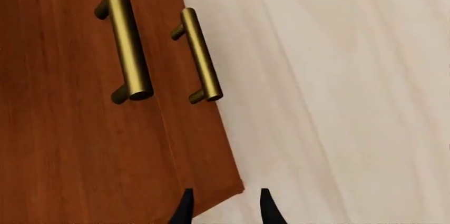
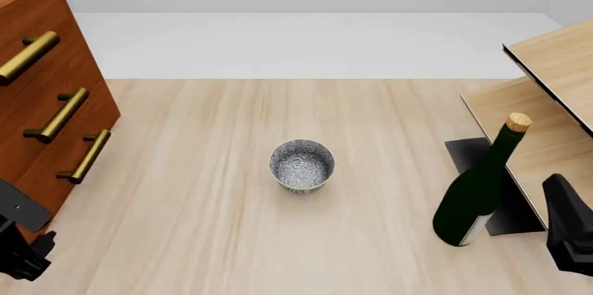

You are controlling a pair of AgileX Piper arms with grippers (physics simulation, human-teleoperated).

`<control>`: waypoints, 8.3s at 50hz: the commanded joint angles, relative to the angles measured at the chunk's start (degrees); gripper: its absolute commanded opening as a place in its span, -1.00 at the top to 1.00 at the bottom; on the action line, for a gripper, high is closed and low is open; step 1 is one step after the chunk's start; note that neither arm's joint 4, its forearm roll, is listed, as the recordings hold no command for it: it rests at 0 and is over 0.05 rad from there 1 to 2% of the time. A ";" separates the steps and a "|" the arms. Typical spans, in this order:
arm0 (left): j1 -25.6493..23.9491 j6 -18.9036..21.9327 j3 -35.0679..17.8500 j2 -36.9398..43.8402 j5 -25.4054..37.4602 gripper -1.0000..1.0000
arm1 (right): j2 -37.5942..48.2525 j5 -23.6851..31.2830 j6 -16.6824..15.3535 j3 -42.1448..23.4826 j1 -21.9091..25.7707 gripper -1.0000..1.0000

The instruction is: Close the bottom drawer of the cabinet and open the top drawer.

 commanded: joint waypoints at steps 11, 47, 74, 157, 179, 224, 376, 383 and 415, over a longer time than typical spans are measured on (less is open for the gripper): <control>-5.16 -5.64 -3.88 -2.40 4.91 -1.00 | -0.25 0.25 0.06 -0.07 -0.16 -1.00; -20.40 -9.23 -11.51 -6.99 13.63 -1.00 | -0.27 0.26 0.54 -0.31 -0.72 -1.00; -26.99 13.93 -3.88 -15.36 -0.54 -1.00 | 0.21 -0.26 0.54 -0.13 -0.78 -1.00; -9.07 29.00 -18.71 -8.92 -3.34 -1.00 | 0.56 -0.45 0.85 -0.20 -0.92 -1.00; -6.88 31.19 -20.50 -3.91 -7.51 -1.00 | 0.62 -0.60 0.91 -0.09 -1.11 -1.00; -4.31 35.39 -21.02 5.85 -17.89 -1.00 | 2.89 -2.78 1.01 -0.03 -1.52 -1.00; -12.62 40.54 -16.01 7.69 -26.81 1.00 | 2.55 -2.39 1.93 -0.11 -2.24 -1.00; -12.76 40.60 -15.64 7.46 -26.72 1.00 | 2.29 -2.11 1.94 -0.12 -2.25 -1.00; -12.77 39.60 -16.05 7.14 -24.27 -1.00 | 1.60 -1.41 1.95 -0.17 -2.16 -1.00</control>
